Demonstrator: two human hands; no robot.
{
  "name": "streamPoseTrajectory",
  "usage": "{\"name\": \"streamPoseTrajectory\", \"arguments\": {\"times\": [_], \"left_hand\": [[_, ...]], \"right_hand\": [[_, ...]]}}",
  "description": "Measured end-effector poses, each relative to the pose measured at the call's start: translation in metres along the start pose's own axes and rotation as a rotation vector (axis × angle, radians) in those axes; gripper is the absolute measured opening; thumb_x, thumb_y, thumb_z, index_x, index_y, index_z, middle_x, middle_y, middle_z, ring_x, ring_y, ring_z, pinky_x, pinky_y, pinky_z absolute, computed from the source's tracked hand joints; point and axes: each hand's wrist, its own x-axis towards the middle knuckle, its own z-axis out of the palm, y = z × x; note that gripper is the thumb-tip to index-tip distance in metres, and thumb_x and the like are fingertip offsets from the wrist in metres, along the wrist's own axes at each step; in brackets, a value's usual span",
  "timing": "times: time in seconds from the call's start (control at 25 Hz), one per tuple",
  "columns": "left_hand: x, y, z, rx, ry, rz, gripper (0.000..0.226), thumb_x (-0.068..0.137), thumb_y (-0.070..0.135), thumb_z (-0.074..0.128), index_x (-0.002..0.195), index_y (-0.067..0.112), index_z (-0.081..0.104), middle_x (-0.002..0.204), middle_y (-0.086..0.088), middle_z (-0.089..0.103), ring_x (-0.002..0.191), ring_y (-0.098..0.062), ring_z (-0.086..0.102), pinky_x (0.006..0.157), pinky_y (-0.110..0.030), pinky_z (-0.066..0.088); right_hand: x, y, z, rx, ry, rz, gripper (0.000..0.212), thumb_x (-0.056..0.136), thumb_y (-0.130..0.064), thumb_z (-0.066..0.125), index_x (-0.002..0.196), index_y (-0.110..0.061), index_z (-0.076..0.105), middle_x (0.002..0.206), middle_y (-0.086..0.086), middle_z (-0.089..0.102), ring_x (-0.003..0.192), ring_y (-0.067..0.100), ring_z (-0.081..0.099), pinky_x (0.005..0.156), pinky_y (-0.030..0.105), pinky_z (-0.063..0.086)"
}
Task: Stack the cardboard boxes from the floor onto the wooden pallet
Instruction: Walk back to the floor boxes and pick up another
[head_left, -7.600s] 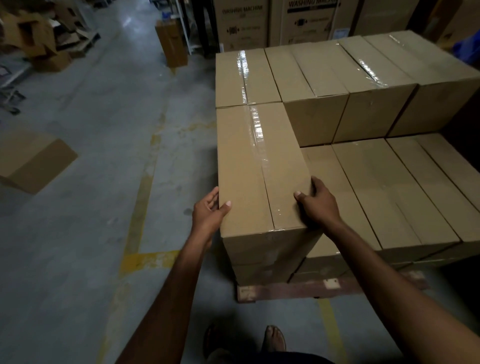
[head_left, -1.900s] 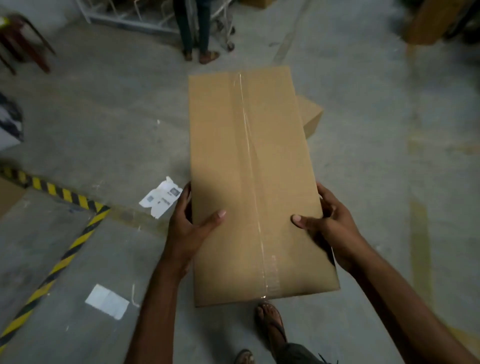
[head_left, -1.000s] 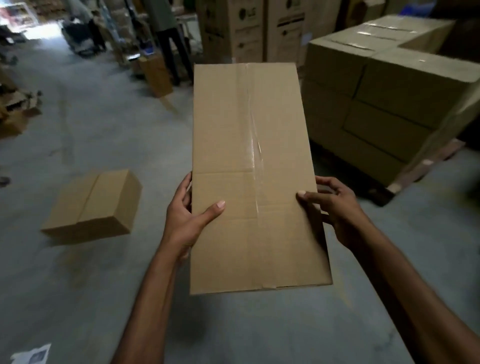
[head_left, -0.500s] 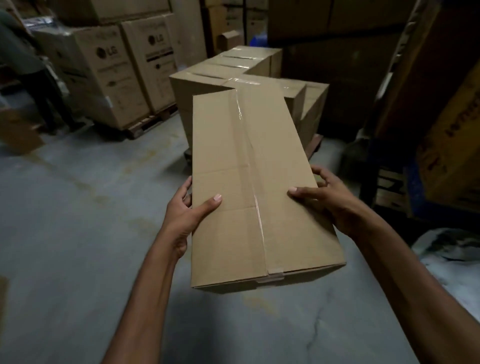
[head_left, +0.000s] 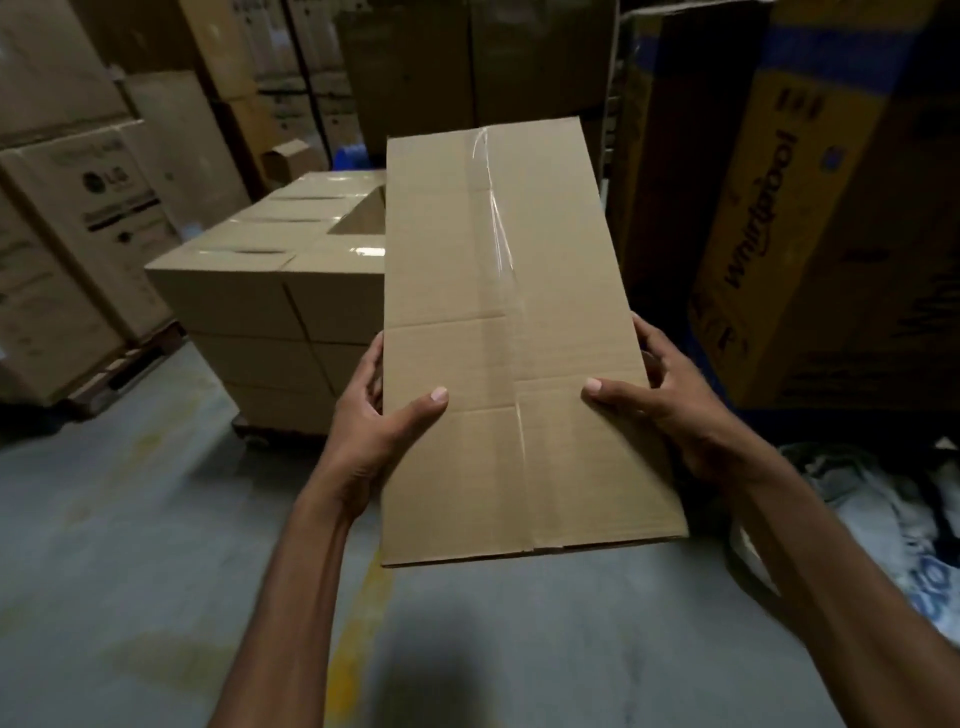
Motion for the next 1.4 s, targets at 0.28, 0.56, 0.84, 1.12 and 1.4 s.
{"name": "streamPoseTrajectory", "arguments": {"times": [0.28,0.56,0.84,1.12,1.4], "left_hand": [[0.160,0.017,0.028,0.060,-0.220,0.086,0.108,0.072,0.034,0.092,0.156,0.050,0.025,0.142,0.010,0.053,0.124,-0.014,0.060,0.094,-0.040,0.058],[0.321,0.006,0.087,0.062,-0.264,0.131,0.103,0.075,0.032,0.089,0.155,0.048,0.028,0.141,0.008,0.055,0.123,-0.018,0.061,0.095,-0.042,0.059],[0.486,0.011,0.149,0.021,-0.215,0.126,0.104,0.069,0.046,0.086,0.156,0.046,0.030,0.137,0.014,0.058,0.120,-0.011,0.064,0.102,-0.042,0.055],[0.637,-0.007,0.161,0.006,-0.065,0.087,0.094,0.081,0.023,0.083,0.158,0.037,0.030,0.135,0.014,0.060,0.118,-0.006,0.064,0.098,-0.032,0.057],[0.797,-0.024,0.137,0.035,0.006,0.084,0.119,0.063,0.045,0.092,0.159,0.042,0.022,0.148,0.008,0.050,0.129,-0.014,0.056,0.103,-0.044,0.054]], "right_hand": [[0.100,-0.007,-0.046,-0.047,0.056,-0.062,0.122,0.061,-0.034,0.094,0.156,-0.056,0.022,0.150,-0.014,0.046,0.131,0.010,0.052,0.107,0.043,0.049],[0.246,0.011,-0.110,-0.062,0.121,-0.097,0.121,0.058,-0.037,0.096,0.154,-0.058,0.026,0.152,-0.013,0.046,0.135,0.013,0.052,0.111,0.047,0.047],[0.432,-0.013,-0.187,-0.107,0.067,-0.104,0.116,0.064,-0.031,0.087,0.160,-0.044,0.024,0.148,-0.014,0.050,0.126,0.005,0.054,0.096,0.026,0.049],[0.613,-0.014,-0.204,-0.119,-0.032,-0.099,0.117,0.068,-0.024,0.092,0.161,-0.042,0.023,0.132,-0.027,0.053,0.115,-0.009,0.056,0.082,0.013,0.048],[0.797,-0.007,-0.191,-0.126,-0.027,-0.130,0.106,0.080,-0.010,0.082,0.162,-0.039,0.023,0.128,-0.030,0.053,0.116,-0.009,0.052,0.083,0.015,0.047]]}}
